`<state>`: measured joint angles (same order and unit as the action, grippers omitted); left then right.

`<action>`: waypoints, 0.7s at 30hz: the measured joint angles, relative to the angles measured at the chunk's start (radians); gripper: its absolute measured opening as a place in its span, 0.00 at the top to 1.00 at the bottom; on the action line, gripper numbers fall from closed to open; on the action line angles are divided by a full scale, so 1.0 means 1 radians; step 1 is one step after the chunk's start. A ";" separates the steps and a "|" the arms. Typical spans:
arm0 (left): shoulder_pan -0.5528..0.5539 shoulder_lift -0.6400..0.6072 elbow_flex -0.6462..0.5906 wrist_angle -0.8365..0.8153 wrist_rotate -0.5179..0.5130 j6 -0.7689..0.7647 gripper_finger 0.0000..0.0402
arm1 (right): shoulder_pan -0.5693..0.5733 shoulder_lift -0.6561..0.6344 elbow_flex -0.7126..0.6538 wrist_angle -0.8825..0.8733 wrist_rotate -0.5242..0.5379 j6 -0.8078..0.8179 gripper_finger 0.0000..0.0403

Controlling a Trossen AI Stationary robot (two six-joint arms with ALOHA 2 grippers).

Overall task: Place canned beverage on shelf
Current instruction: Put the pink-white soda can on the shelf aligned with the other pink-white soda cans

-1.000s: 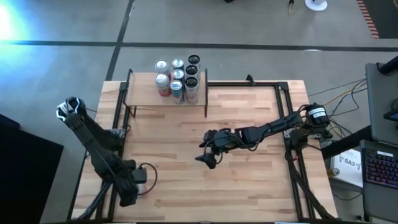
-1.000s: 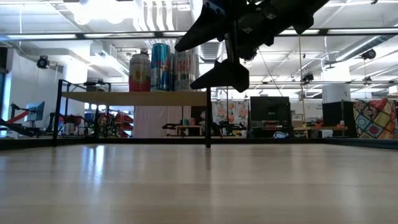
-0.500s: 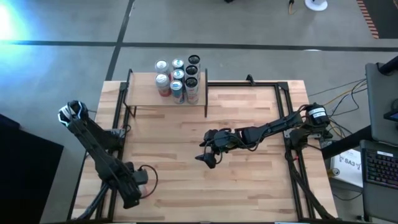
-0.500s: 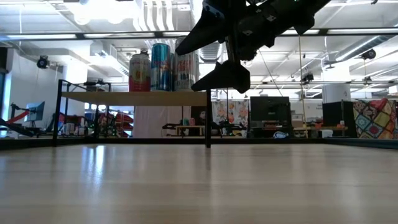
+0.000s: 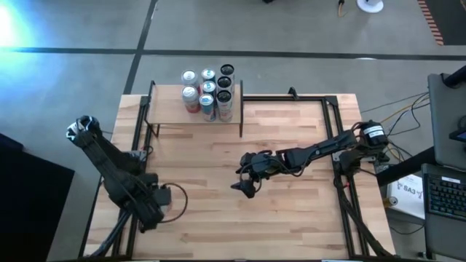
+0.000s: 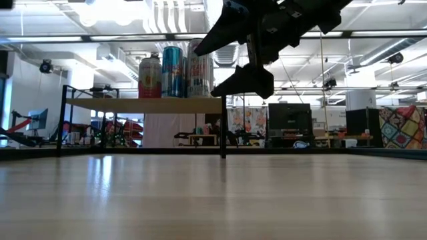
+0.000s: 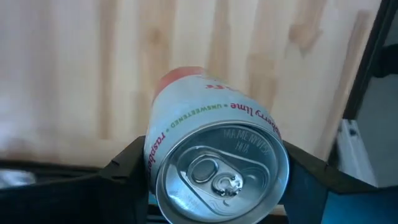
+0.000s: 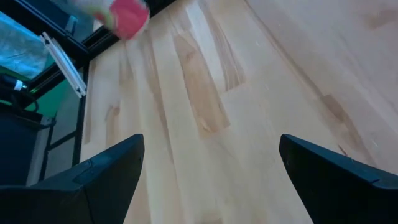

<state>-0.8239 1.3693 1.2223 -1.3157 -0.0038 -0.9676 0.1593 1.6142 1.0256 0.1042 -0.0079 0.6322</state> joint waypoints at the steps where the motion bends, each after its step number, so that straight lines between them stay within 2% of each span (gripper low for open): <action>1: 0.014 -0.002 0.030 -0.038 -0.023 0.034 0.47 | 0.000 -0.005 0.000 -0.004 0.000 -0.001 0.10; 6: 0.142 -0.025 0.141 -0.177 -0.045 0.220 0.47 | 0.000 -0.048 0.000 -0.043 0.002 -0.004 0.10; 10: 0.281 -0.059 0.191 -0.219 -0.037 0.409 0.47 | 0.000 -0.079 0.000 -0.070 0.009 -0.005 0.10; 17: 0.623 -0.118 0.227 -0.256 -0.044 0.833 0.47 | 0.009 -0.114 0.000 -0.115 0.011 0.028 0.10; 21: 0.821 -0.114 0.256 -0.256 -0.080 1.109 0.47 | 0.035 -0.124 0.000 -0.150 0.056 0.070 0.10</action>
<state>-0.0032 1.2553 1.4783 -1.5719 -0.0843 0.1409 0.1944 1.4897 1.0260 -0.0458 0.0477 0.7022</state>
